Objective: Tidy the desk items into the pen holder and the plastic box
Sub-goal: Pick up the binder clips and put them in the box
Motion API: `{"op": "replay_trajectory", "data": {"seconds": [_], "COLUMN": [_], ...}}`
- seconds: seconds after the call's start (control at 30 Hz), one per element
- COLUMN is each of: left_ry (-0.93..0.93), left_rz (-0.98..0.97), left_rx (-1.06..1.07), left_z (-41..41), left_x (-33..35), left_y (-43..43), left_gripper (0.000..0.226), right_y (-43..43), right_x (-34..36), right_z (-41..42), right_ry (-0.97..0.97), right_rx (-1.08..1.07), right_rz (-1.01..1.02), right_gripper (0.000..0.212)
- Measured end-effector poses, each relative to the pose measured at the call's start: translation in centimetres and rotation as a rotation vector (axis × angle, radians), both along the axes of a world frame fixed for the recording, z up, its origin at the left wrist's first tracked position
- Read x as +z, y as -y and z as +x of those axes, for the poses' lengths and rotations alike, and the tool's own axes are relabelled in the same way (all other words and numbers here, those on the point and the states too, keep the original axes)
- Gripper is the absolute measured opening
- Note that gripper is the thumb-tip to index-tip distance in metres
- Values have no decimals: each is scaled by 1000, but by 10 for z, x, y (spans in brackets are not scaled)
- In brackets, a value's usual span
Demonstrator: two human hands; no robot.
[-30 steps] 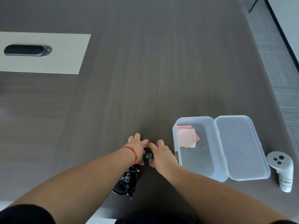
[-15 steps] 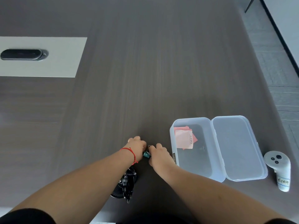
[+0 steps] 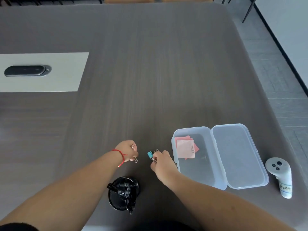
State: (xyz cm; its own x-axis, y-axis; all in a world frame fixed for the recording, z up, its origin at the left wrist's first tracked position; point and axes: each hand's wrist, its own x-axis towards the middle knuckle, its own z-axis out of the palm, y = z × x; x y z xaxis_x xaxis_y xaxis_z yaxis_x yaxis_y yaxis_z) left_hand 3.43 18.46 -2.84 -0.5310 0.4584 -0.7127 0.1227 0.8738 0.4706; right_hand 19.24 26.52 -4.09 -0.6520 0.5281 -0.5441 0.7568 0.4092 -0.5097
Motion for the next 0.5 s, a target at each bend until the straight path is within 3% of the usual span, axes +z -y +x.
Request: {"op": "replay_trajectory", "data": {"seconds": [0.13, 0.27, 0.4, 0.5], "left_ry": [149, 253, 172, 8], "left_rz": [95, 274, 359, 299], "left_rx": [157, 120, -187, -563], "left_z": [-9, 3, 45, 92], "left_x": [24, 56, 79, 65], "left_y": [-11, -50, -104, -139], "left_gripper": [22, 25, 25, 14], "right_y": [-3, -35, -85, -95], "right_x": [27, 60, 51, 26], "right_z": [1, 26, 71, 95], "right_ry": [-108, -312, -188, 18], "right_rx": [-38, -162, -403, -410], "right_rz": [-15, -12, 47, 21], "right_gripper": [25, 13, 14, 15]}}
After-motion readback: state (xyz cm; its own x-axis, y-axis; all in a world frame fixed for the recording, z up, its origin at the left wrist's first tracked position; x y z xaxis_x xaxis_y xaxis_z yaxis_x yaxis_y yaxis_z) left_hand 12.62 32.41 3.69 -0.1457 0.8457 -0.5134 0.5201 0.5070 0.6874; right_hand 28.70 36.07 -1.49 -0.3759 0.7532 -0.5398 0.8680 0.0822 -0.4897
